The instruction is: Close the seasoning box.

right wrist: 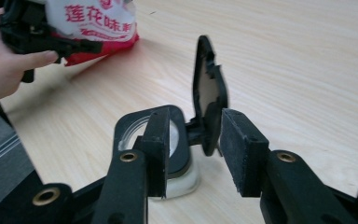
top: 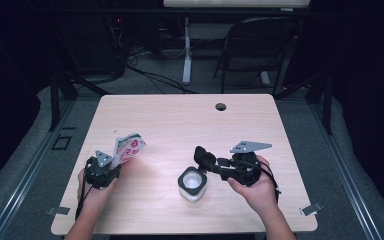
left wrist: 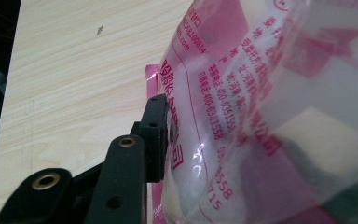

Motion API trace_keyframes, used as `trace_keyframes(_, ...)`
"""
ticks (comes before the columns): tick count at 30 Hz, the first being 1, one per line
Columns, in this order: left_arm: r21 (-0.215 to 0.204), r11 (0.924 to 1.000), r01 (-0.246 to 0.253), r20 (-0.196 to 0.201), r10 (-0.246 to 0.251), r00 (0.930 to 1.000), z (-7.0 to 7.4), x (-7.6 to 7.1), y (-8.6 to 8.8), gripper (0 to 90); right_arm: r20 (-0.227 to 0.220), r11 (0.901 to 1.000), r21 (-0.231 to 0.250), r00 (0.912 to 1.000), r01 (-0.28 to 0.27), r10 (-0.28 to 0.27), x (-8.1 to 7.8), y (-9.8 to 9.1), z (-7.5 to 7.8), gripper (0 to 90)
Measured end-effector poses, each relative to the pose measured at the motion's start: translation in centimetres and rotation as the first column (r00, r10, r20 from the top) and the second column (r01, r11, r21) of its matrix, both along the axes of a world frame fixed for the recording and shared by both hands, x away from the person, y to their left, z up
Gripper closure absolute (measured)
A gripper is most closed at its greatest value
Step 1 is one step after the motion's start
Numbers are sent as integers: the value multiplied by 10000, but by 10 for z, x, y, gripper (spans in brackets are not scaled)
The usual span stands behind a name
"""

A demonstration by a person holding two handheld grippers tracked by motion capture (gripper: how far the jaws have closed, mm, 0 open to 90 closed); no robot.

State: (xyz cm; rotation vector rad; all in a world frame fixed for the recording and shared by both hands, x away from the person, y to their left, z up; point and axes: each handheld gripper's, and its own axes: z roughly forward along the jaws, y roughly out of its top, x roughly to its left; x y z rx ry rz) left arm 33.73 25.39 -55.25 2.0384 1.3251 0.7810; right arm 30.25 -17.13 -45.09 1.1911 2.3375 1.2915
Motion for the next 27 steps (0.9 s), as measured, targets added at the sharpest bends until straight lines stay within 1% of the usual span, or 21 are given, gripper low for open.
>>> trace_keyframes(3, -83, 9999, 104, -38, -104, 9999, 0, -1, -1, 587, 13, 9997, 91, 9997, 236, -236, 2, -4, -1, 606)
trace_keyframes(4, -151, 9997, 200, -65, -201, 9998, 0, -1, -1, 558, 6, 9994, 46, 9994, 341, -341, 3, -5, -2, 596)
trace_keyframes(5, -216, 9994, 277, -82, -279, 9996, 0, -1, -2, 548, -3, 9990, 102, 9990, 444, -444, 4, -5, -3, 589)
trace_keyframes(6, -224, 9992, 328, -147, -331, 9993, 0, -1, -3, 536, 34, 9987, 81, 9987, 509, -509, 5, -5, -4, 576)
trace_keyframes(8, -233, 9989, 414, -158, -418, 9990, 0, -2, -6, 515, 77, 9979, 24, 9978, 654, -655, 6, -4, -7, 566)
trace_keyframes(10, -250, 9980, 576, -242, -582, 9980, 0, -2, -8, 475, 39, 9972, 6, 9972, 742, -742, 8, -2, -10, 563)
trace_keyframes(13, -318, 9974, 645, -174, -651, 9977, 1, -4, -10, 447, -59, 9972, -24, 9972, 748, -748, 11, 0, -13, 563)
trace_keyframes(15, -527, 9961, 711, -149, -720, 9973, 1, -4, -10, 422, -130, 9977, -87, 9976, 672, -673, 12, 1, -15, 561)
trace_keyframes(18, -811, 9932, 836, -251, -859, 9960, 1, -4, -9, 373, -172, 9980, -82, 9979, 619, -621, 14, 2, -18, 559)
trace_keyframes(22, -841, 9910, 1043, -463, -1084, 9930, 1, -4, -12, 342, -205, 9983, -65, 9981, 575, -576, 15, 2, -18, 559)
trace_keyframes(25, -760, 9892, 1257, -434, -1292, 9907, 2, -6, -15, 323, -215, 9981, -19, 9979, 610, -611, 16, 3, -19, 559)
trace_keyframes(26, -766, 9883, 1321, -395, -1354, 9900, 3, -6, -17, 317, -215, 9984, -105, 9982, 551, -553, 16, 3, -19, 559)
trace_keyframes(27, -700, 9876, 1402, -383, -1431, 9890, 3, -7, -18, 312, -242, 9985, -72, 9983, 534, -536, 16, 4, -19, 559)
